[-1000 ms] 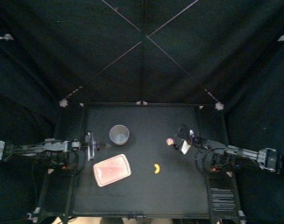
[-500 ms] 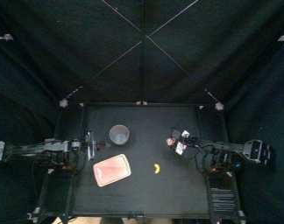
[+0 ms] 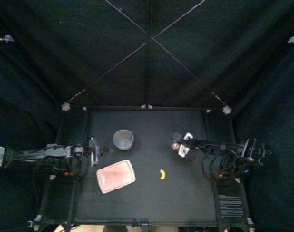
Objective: Pick the onion then place it on the pink plate
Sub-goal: Pick the onion
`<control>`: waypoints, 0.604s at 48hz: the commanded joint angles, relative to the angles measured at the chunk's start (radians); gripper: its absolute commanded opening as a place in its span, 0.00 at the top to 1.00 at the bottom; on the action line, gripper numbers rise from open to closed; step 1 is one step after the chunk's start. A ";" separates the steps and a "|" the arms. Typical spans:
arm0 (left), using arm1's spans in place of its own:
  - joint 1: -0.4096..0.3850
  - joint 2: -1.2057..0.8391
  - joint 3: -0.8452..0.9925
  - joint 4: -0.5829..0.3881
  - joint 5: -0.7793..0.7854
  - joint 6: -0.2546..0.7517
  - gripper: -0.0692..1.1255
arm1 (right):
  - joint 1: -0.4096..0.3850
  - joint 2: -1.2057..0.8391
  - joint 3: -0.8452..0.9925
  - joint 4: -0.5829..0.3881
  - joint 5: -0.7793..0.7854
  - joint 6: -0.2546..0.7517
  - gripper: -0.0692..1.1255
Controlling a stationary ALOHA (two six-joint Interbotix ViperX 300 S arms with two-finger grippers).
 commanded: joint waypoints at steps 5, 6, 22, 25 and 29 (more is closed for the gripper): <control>0.003 -0.002 -0.011 -0.003 -0.003 0.000 0.88 | -0.009 0.017 -0.018 0.003 -0.005 0.002 0.08; 0.003 -0.002 -0.011 -0.003 -0.003 0.000 0.88 | -0.009 0.018 -0.020 0.003 -0.005 0.002 0.08; 0.003 -0.003 -0.005 -0.003 -0.003 -0.002 0.88 | -0.009 0.037 -0.025 0.021 -0.008 0.003 0.19; 0.003 -0.003 -0.002 -0.003 -0.003 -0.002 0.88 | -0.009 0.043 -0.028 0.021 -0.008 0.003 0.22; 0.003 -0.003 0.003 -0.003 -0.003 -0.002 0.88 | -0.006 0.048 -0.032 0.021 -0.008 0.003 0.24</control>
